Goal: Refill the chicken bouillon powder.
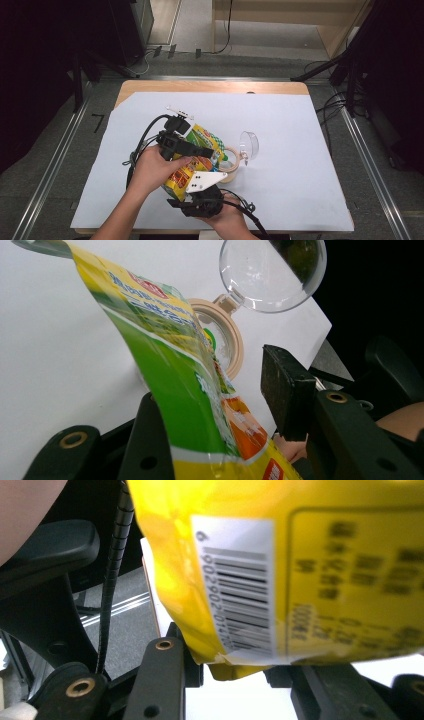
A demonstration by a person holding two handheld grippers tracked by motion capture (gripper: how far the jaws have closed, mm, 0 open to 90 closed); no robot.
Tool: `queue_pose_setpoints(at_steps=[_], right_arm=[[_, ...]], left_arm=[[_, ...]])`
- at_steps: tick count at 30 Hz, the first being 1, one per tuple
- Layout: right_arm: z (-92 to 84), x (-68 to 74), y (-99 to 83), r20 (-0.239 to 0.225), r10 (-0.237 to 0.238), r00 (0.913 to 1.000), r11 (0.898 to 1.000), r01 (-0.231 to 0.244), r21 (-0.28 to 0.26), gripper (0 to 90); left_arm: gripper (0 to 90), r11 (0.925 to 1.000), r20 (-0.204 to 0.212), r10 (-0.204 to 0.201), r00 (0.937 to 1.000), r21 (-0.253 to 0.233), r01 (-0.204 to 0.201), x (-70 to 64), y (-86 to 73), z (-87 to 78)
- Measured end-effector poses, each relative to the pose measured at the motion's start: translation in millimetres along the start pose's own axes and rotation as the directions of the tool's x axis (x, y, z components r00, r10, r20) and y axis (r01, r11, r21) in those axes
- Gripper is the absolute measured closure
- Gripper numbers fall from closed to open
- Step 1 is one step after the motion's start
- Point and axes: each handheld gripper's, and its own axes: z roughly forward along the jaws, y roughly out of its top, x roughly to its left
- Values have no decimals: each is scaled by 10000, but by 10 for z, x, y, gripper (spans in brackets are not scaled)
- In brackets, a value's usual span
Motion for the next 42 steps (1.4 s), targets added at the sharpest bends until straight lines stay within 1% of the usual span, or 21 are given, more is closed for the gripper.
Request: queue_pose_setpoints(at_steps=[3, 5, 6, 8, 10, 13, 15, 16, 17, 18, 20, 22, 24, 25, 26, 28, 30, 34, 36, 40, 42], right_arm=[[-3, -19, 14, -8, 21, 10000, 10000, -21, -23, 685], [-3, -26, 26, -18, 39, 10000, 10000, -39, -61, 683], [-4, -28, 35, 3, -20, 10000, 10000, 20, -57, 681], [-9, -23, 48, -57, -76, 10000, 10000, 76, -38, 677], [-16, -21, 63, -34, -183, 9998, 9998, 183, -18, 672], [-26, -41, 109, 33, -321, 9995, 9995, 321, 6, 670], [-27, -45, 127, -11, -198, 9998, 9998, 198, -5, 669], [-22, -57, 138, 5, -241, 9997, 9997, 241, -53, 669], [-18, -63, 153, 5, -206, 9998, 9998, 206, -45, 668], [-16, -70, 170, -51, -149, 9999, 9999, 149, 7, 666], [-10, -84, 196, -81, -189, 9998, 9998, 189, 62, 660], [-14, -95, 206, -68, -348, 9994, 9994, 348, 40, 645], [-15, -89, 202, -47, -641, 9979, 9979, 641, -23, 629], [-12, -76, 195, 55, -801, 9968, 9968, 801, -22, 609], [-9, -68, 193, 54, -836, 9965, 9965, 836, 10, 607], [-12, -66, 187, 254, -944, 9952, 9955, 945, -13, 632], [-18, -63, 180, 327, -983, 9946, 9952, 983, 0, 637], [-17, -55, 168, 329, -731, 9968, 9972, 735, -113, 655], [-21, -50, 165, 272, -518, 9983, 9985, 523, -174, 657], [-21, -61, 179, 325, -289, 9991, 9988, 302, -394, 659], [-18, -66, 189, 333, -154, 9993, 9986, 171, -505, 659]], left_arm=[[619, 9999, -101, -51, 9999, 108, 52, -4, 45, 14], [615, 9996, -129, -74, 9999, 277, 77, -4, 73, 18], [615, 9995, -128, -103, 9999, 300, 107, -2, 80, 19], [616, 9984, -76, -356, 9993, 429, 359, 14, 102, 21], [628, 9959, 80, -675, 9977, 604, 669, 38, 141, 28], [641, 9945, -89, -677, 9977, 794, 682, 30, 204, 29], [651, 9947, -222, -552, 9982, 852, 569, 13, 235, 32], [650, 9947, -282, -563, 9980, 841, 585, 4, 250, 34], [648, 9951, -287, -516, 9983, 834, 538, 5, 265, 32], [640, 9951, -315, -564, 9979, 794, 588, 5, 274, 32], [634, 9946, -302, -674, 9973, 771, 696, 22, 294, 30], [636, 9939, -223, -696, 9973, 844, 712, 36, 296, 28], [636, 9941, -194, -632, 9978, 866, 646, 35, 293, 28], [637, 9943, -186, -593, 9981, 877, 607, 30, 293, 30], [637, 9944, -156, -574, 9982, 881, 586, 24, 292, 34], [636, 9947, -207, -472, 9987, 901, 489, 1, 295, 42], [631, 9951, -171, -430, 9989, 884, 443, -19, 295, 46], [614, 9957, -63, -284, 9996, 882, 288, -67, 295, 53], [613, 9959, -112, -202, 9997, 876, 211, -86, 298, 52], [577, 9968, -105, -24, 9999, 804, 32, -111, 312, 30], [567, 9966, -200, 194, 9996, 801, -178, -115, 314, 13]])
